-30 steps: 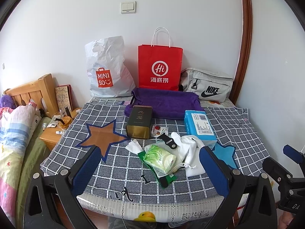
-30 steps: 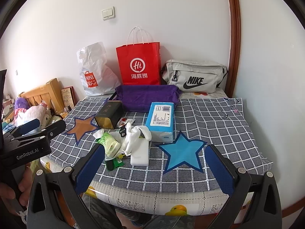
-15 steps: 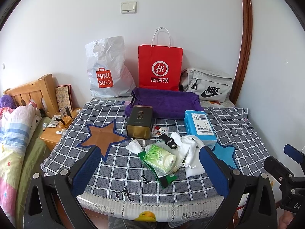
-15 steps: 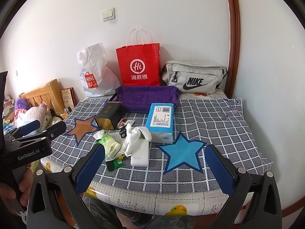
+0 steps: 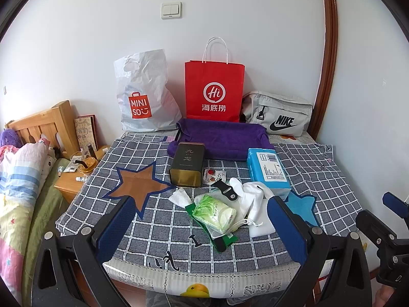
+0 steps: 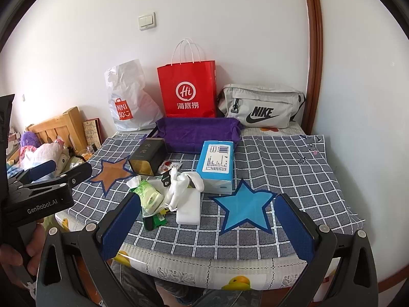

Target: Organize soft objects

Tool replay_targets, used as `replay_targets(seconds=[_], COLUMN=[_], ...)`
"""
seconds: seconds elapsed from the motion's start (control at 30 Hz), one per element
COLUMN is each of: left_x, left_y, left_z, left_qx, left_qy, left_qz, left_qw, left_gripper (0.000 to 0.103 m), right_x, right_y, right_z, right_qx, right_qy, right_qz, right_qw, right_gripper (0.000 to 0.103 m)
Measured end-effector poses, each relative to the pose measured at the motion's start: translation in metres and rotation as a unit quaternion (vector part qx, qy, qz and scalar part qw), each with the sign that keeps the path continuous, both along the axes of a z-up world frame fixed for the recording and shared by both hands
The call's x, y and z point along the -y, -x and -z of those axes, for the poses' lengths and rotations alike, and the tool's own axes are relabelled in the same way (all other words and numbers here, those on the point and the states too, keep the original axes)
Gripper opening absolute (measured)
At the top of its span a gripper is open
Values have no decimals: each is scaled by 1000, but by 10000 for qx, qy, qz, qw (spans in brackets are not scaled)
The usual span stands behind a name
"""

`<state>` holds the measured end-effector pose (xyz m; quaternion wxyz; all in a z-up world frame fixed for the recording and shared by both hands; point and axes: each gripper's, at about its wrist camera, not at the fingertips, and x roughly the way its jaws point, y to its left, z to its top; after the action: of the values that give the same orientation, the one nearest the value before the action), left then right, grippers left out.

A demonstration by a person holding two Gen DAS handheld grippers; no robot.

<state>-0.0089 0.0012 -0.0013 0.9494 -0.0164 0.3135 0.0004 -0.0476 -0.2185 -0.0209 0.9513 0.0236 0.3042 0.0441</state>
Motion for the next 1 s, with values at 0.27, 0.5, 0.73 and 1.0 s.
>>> replay_targets(seconds=[0.27, 0.5, 0.73, 1.0], left_x=[1, 6, -16, -37], left_y=[-4, -11, -36, -60], left_z=[-5, 4, 32, 85], left_qx=[19, -23, -295, -864], left_qy=[-21, -52, 14, 135], left_qz=[33, 76, -238, -349], left_qw=[10000, 10000, 9993, 9956], left_gripper=[103, 103, 103, 100], right_x=[-1, -5, -6, -3], right_y=[0, 0, -21, -59], right_z=[-2, -1, 30, 82], right_qx=[57, 481, 50, -593], right_qy=[-68, -112, -357, -705], right_qz=[-81, -337, -496, -553], right_qw=[9999, 9982, 9981, 9942], right_gripper=[103, 103, 103, 101])
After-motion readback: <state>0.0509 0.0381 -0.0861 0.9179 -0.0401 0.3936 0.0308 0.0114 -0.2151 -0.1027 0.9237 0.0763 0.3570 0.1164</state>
